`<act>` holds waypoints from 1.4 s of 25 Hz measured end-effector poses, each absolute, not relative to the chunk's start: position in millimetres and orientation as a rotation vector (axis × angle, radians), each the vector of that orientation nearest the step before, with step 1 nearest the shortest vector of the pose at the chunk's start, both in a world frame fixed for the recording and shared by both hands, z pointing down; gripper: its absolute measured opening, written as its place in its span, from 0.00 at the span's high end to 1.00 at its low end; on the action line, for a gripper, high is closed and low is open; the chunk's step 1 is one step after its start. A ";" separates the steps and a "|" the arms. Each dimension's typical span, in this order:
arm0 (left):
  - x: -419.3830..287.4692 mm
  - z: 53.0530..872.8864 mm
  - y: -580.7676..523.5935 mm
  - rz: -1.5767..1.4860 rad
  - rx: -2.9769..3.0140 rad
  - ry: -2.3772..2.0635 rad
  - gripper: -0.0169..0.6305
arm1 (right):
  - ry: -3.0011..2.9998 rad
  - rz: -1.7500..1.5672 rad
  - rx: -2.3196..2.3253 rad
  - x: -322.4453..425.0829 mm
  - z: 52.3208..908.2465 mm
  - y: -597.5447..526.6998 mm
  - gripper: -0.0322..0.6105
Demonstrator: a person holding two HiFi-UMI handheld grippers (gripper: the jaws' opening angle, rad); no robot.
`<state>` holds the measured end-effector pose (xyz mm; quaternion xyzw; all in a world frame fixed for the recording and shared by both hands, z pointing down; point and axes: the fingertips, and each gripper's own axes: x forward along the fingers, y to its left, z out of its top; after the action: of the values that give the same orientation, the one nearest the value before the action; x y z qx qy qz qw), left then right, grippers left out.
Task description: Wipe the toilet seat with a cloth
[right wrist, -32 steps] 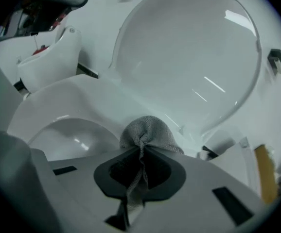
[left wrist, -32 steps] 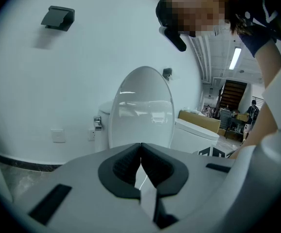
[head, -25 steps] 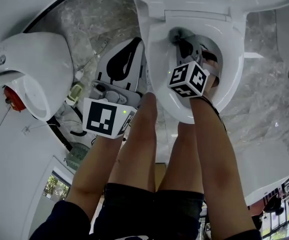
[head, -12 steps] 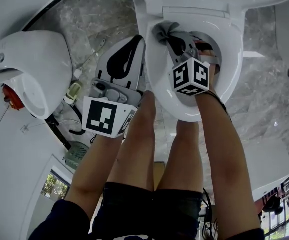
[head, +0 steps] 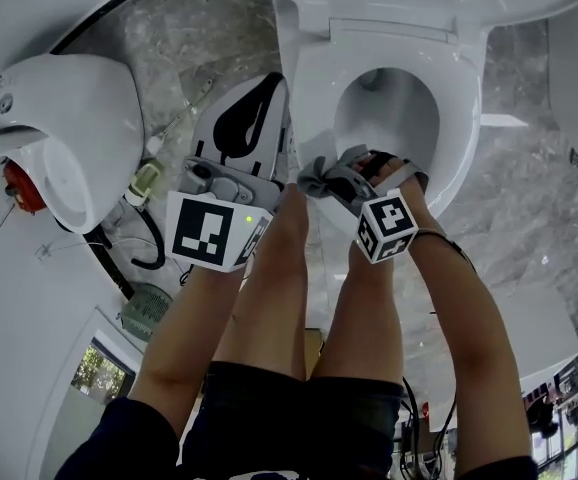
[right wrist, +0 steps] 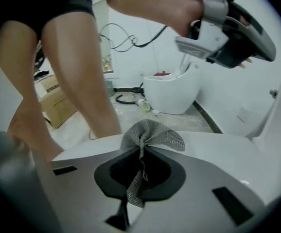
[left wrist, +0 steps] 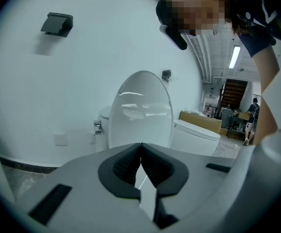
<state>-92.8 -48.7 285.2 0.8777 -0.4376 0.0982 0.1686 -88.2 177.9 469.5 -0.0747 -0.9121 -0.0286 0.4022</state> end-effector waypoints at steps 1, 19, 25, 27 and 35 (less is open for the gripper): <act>-92.9 282.4 -47.9 0.275 2.498 -1.250 0.94 | -2.291 -0.061 -0.259 -81.1 470.3 196.5 0.90; -84.3 254.0 -7.8 0.232 2.474 -1.332 0.94 | -2.121 0.355 -0.435 -38.6 470.2 280.3 0.90; -75.0 223.1 8.9 0.280 2.533 -1.306 0.94 | -1.877 0.507 -0.205 33.5 469.3 300.8 0.90; -73.3 202.7 12.0 0.289 2.552 -1.312 0.94 | -1.916 0.601 -0.018 45.1 445.1 283.0 0.90; -56.6 79.4 14.8 0.161 2.633 -1.409 0.94 | -2.273 0.782 0.860 89.9 253.9 141.5 0.90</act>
<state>-56.6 14.8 79.4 0.8778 -0.4700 0.0537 0.0755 89.9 141.5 253.9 0.3224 -0.8521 0.2933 0.2899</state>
